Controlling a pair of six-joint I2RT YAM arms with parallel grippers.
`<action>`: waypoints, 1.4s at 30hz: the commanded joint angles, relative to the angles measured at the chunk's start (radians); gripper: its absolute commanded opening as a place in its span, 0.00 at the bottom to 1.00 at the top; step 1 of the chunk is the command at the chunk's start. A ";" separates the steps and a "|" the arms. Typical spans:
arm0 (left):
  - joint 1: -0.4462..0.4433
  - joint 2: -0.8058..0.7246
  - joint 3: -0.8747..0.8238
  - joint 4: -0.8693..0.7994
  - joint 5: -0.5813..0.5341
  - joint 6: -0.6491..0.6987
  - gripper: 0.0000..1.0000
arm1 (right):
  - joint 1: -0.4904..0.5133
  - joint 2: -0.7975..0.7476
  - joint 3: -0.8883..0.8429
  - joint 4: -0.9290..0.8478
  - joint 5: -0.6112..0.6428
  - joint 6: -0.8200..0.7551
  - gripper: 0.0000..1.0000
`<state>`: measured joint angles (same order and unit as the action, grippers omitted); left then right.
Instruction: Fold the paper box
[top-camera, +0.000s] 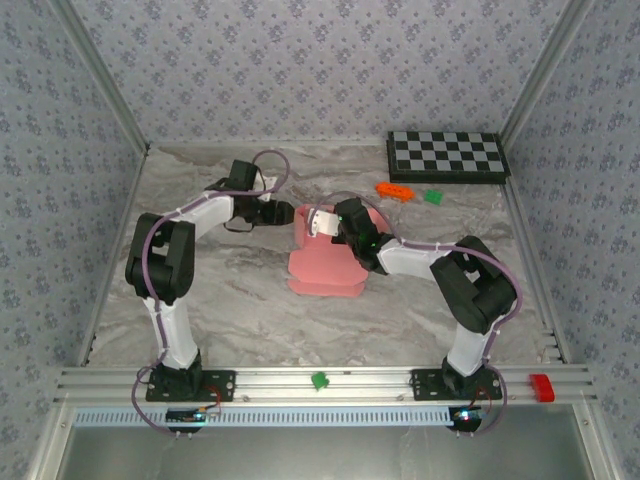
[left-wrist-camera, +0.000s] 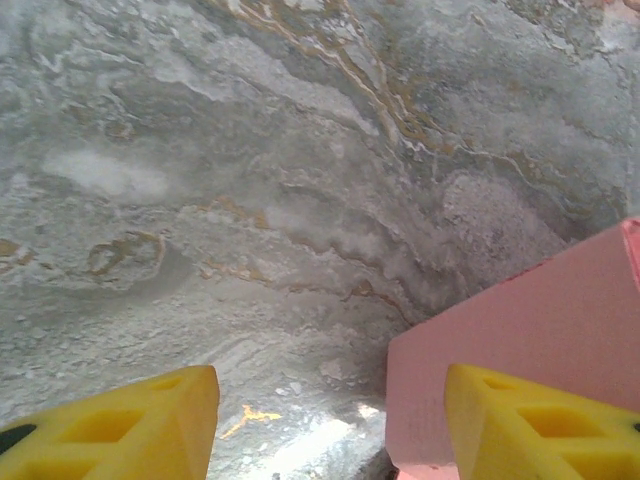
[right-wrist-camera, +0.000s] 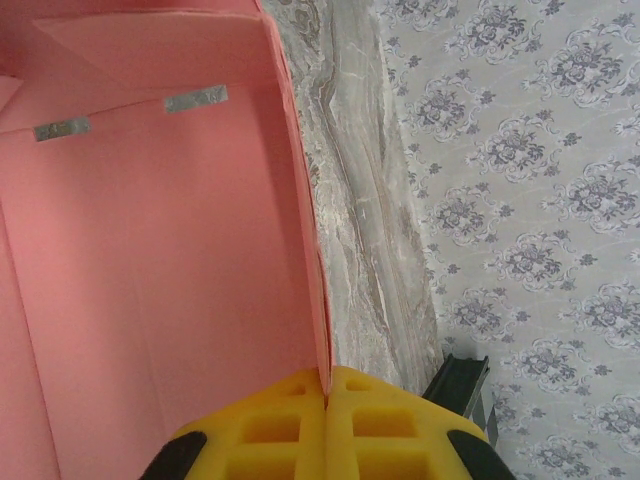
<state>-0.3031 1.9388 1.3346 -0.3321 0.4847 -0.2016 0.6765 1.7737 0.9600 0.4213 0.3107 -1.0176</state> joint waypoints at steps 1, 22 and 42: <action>-0.001 -0.038 -0.017 0.038 0.093 0.032 0.60 | 0.000 -0.014 0.001 0.007 0.008 0.016 0.00; -0.014 -0.131 -0.220 0.310 0.206 0.062 0.59 | 0.014 -0.019 -0.029 0.025 0.014 0.021 0.00; -0.063 -0.116 -0.275 0.398 0.221 0.028 0.58 | 0.039 -0.008 -0.055 0.088 0.078 0.016 0.00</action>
<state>-0.3538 1.8370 1.0737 0.0299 0.6903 -0.1688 0.7044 1.7737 0.9134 0.4816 0.3607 -1.0176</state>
